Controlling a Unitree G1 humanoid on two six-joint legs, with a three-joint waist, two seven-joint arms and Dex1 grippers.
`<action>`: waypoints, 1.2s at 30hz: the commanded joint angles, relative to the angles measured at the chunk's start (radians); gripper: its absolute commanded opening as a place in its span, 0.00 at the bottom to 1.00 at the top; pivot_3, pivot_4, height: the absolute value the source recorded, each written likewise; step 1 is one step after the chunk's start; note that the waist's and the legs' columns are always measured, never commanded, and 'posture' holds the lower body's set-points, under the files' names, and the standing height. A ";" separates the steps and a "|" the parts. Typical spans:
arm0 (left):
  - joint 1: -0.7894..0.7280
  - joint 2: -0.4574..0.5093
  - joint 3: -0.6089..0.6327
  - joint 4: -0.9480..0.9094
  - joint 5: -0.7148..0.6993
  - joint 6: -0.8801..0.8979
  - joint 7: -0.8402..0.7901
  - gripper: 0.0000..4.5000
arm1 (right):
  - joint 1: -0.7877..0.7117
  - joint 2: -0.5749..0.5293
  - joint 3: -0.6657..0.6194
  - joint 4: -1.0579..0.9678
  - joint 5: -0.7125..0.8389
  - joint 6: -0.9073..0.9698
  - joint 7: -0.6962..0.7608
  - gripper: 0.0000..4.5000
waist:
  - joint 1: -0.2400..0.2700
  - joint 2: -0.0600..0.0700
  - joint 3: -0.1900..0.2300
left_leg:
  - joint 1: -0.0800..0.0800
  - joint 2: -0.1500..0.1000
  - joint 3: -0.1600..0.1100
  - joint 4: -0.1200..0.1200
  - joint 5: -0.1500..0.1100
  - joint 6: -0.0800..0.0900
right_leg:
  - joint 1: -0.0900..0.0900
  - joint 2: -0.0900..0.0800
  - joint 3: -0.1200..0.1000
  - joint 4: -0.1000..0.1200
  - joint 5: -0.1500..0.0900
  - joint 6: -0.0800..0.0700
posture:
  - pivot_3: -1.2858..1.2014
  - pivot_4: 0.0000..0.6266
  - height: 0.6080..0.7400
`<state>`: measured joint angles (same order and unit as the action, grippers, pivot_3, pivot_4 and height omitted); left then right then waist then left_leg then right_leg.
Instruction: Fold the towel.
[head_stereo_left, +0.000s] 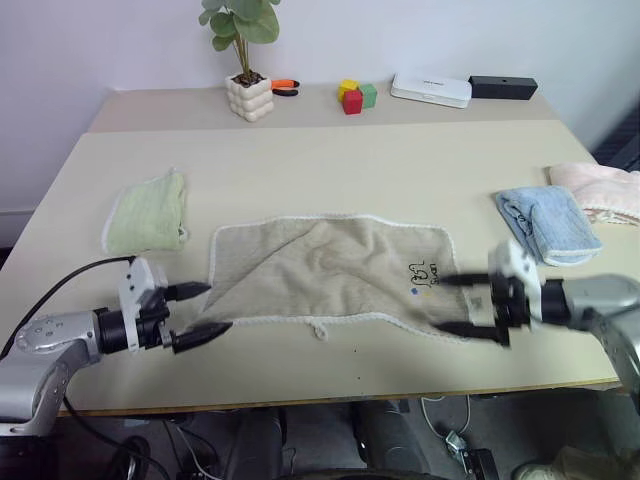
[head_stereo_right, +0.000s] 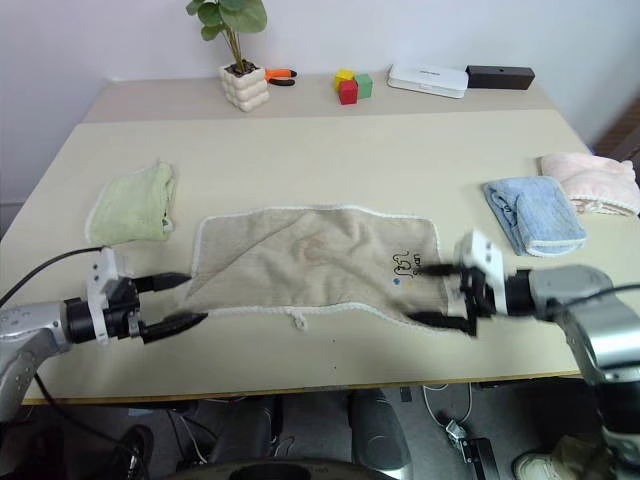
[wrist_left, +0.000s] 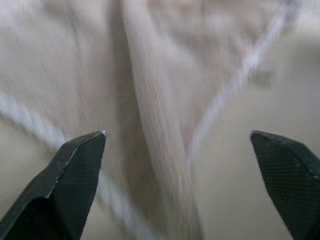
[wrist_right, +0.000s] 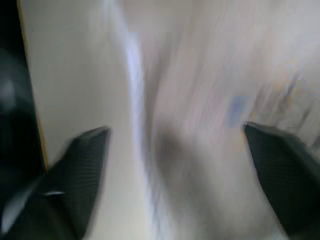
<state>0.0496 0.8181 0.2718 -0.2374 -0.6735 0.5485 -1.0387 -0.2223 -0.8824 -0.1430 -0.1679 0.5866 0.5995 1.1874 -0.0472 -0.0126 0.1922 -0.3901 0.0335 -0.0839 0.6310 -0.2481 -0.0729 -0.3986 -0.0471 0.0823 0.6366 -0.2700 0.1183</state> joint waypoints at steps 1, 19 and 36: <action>-0.050 -0.004 0.072 -0.084 -0.153 0.138 0.073 1.00 | -0.121 0.063 -0.052 0.035 0.079 0.120 -0.137 0.99 | 0.003 -0.001 0.000 | 0.000 0.000 0.000 0.000 0.000 0.000 | 0.000 0.000 0.000 0.000 0.001 0.003 | 0.52 0.24 1.00; -0.264 -0.162 0.013 0.054 0.067 -0.009 0.322 1.00 | -0.322 0.219 0.125 0.407 -0.305 0.125 -0.491 0.60 | 0.003 -0.001 -0.001 | -0.002 -0.001 0.000 -0.001 0.000 0.000 | -0.004 0.000 0.000 0.004 0.002 0.003 | 0.52 0.24 1.00; -0.582 -0.347 -0.078 0.417 0.173 0.350 0.622 1.00 | -0.326 0.243 0.112 0.377 -0.311 0.116 -0.501 0.01 | 0.002 -0.001 -0.001 | -0.001 -0.002 -0.001 0.000 0.000 0.000 | -0.005 0.000 0.000 0.010 0.001 0.004 | 0.52 0.24 1.00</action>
<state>-0.5222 0.4746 0.1920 0.1650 -0.4913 0.8432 -0.4264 -0.5442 -0.6433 -0.0154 0.2423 0.2766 0.7149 0.6909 -0.0455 -0.0137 0.1916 -0.3913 0.0320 -0.0848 0.6311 -0.2479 -0.0730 -0.4040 -0.0472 0.0822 0.6466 -0.2686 0.1223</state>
